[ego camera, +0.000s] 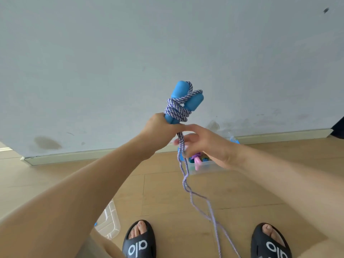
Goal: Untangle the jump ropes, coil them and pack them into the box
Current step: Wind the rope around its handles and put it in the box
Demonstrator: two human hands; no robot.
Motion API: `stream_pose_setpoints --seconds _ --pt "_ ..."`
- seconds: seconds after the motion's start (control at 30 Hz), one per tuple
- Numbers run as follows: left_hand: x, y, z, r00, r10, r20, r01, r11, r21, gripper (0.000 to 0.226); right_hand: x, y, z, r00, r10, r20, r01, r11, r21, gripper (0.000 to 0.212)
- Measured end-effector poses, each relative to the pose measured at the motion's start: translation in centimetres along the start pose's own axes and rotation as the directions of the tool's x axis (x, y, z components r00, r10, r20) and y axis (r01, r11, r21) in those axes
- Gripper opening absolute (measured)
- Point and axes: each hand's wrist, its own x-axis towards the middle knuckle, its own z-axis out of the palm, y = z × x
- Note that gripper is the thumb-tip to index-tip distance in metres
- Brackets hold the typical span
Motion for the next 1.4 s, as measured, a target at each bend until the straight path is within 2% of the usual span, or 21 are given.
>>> stream_pose_setpoints --seconds 0.07,0.1,0.13,0.2,0.27,0.37,0.4,0.47,0.5,0.53,0.6,0.7,0.8,0.9,0.97,1.03,1.13,1.23,1.33,1.4 --pt "-0.2 0.1 0.3 1.000 0.010 0.023 -0.011 0.999 0.030 0.025 -0.3 -0.7 1.0 0.999 -0.048 -0.015 0.049 0.997 0.058 0.035" --pt "-0.2 0.1 0.2 1.000 0.005 0.024 -0.006 0.999 0.031 0.023 -0.5 -0.6 1.2 0.997 -0.064 -0.035 0.063 0.998 -0.013 0.019" --pt "-0.2 0.0 0.1 1.000 -0.006 0.029 0.006 1.000 0.014 0.022 -0.7 -0.5 1.1 0.994 -0.081 -0.069 0.069 0.984 -0.163 0.010" --pt "-0.4 -0.1 -0.3 0.997 -0.039 0.073 0.040 0.999 -0.012 0.023 -0.8 -0.1 0.6 0.982 -0.141 -0.126 0.078 0.909 -0.409 0.026" --pt "-0.6 -0.1 -0.7 0.982 -0.075 0.174 0.075 0.997 0.003 0.023 -1.1 0.0 -0.1 0.975 -0.152 -0.161 0.068 0.897 -0.437 0.039" --pt "-0.6 -0.1 -1.6 0.928 -0.119 0.353 0.131 0.991 -0.011 0.030 -1.6 -0.3 -0.9 0.966 -0.183 -0.185 0.064 0.856 -0.512 0.043" --pt "-0.4 -0.2 -1.7 0.921 -0.125 0.370 0.130 0.991 0.012 0.031 -1.8 -0.4 -1.0 0.964 -0.196 -0.181 0.069 0.837 -0.542 0.042" --pt "0.0 -0.5 -1.5 0.951 -0.101 0.292 0.054 0.985 0.165 0.022 -2.3 -0.4 -1.0 0.963 -0.221 -0.152 0.087 0.793 -0.603 0.039" --pt "0.2 -0.8 -1.2 0.973 -0.055 0.226 -0.020 0.948 0.317 0.016 -2.6 -0.4 -0.8 0.962 -0.241 -0.129 0.103 0.757 -0.645 0.039" --pt "0.4 -1.3 -0.8 0.985 0.001 0.171 -0.085 0.871 0.484 0.015 -2.8 -0.5 -0.4 0.955 -0.277 -0.107 0.125 0.700 -0.703 0.039" --pt "0.4 -2.0 -0.2 0.985 0.089 0.146 -0.166 0.704 0.690 0.013 -3.0 -1.1 0.3 0.922 -0.380 -0.078 0.166 0.568 -0.806 0.040" --pt "-0.1 -2.3 0.8 0.959 0.137 0.249 -0.283 0.524 0.803 0.010 -2.9 -2.6 -0.3 0.862 -0.499 -0.088 0.157 0.429 -0.890 0.044" --pt "-1.2 -2.2 2.3 0.910 0.168 0.380 -0.415 0.347 0.841 0.008 -2.6 -3.6 -0.8 0.828 -0.560 -0.027 0.150 0.269 -0.951 0.050" --pt "-2.3 -1.9 3.2 0.855 0.236 0.462 -0.518 0.344 0.783 0.025 -2.0 -4.3 -1.8 0.822 -0.570 0.002 0.127 0.179 -0.976 0.056" --pt "-2.7 -1.5 3.0 0.820 0.286 0.496 -0.571 0.349 0.743 0.030 -1.3 -4.6 -3.4 0.863 -0.502 -0.063 0.062 0.229 -0.971 0.061" --pt "-3.1 -1.2 2.6 0.794 0.321 0.515 -0.606 0.356 0.712 0.025 -0.7 -4.3 -5.0 0.908 -0.403 -0.115 0.042 0.361 -0.932 0.064" --pt "-3.8 -0.9 2.3 0.734 0.429 0.527 -0.678 0.423 0.601 0.017 -0.2 -3.5 -5.7 0.949 -0.296 -0.106 0.089 0.576 -0.812 0.064" --pt "-4.5 -0.4 2.0 0.667 0.527 0.526 -0.745 0.465 0.479 0.017 0.4 -3.1 -5.7 0.969 -0.220 -0.112 0.066 0.671 -0.739 0.063" --pt "-4.4 0.1 0.9 0.648 0.574 0.501 -0.762 0.506 0.404 0.018 -0.1 -3.2 -5.2 0.980 -0.145 -0.138 0.036 0.808 -0.588 0.061" --pt "-3.7 0.3 0.1 0.657 0.588 0.471 -0.753 0.511 0.413 0.017 0.9 -3.0 -3.9 0.969 -0.110 -0.220 -0.005 0.886 -0.463 0.060"
